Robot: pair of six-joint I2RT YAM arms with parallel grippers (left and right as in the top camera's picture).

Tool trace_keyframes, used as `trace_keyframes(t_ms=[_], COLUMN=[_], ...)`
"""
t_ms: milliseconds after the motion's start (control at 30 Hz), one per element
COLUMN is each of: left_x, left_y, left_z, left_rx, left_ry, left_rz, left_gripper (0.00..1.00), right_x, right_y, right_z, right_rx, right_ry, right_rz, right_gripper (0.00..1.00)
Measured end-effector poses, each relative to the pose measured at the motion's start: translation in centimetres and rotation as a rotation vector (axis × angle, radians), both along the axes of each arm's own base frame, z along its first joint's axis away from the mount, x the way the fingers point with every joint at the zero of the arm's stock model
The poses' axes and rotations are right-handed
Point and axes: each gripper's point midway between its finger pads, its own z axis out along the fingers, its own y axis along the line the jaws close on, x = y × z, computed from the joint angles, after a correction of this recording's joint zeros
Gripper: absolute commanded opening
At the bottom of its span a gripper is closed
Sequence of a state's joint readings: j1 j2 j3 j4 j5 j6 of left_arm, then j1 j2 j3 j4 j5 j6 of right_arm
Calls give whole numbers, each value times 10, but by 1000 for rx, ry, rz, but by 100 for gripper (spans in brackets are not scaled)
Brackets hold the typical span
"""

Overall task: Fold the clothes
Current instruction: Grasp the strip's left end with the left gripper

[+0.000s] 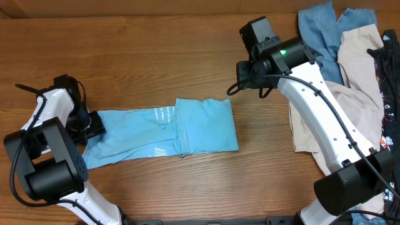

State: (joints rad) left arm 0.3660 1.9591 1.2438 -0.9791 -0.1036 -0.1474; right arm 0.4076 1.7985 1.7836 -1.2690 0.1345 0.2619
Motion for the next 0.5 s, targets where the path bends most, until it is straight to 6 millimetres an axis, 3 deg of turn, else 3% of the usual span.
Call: trace_keyframes(t_ms=[433,500], left_x=[1,1], left_y=[2,2], left_z=[-5,-6], left_rx=[-44,-49], left_ry=[-72,-83], left_rz=[2,-1], left_gripper=[61,54], right_x=[-1,-1], right_y=[-1,-1], right_z=[0,0], right_rx=[-2,-2], right_ry=[4,5], right_rz=[0,0], right_gripper=[58,58])
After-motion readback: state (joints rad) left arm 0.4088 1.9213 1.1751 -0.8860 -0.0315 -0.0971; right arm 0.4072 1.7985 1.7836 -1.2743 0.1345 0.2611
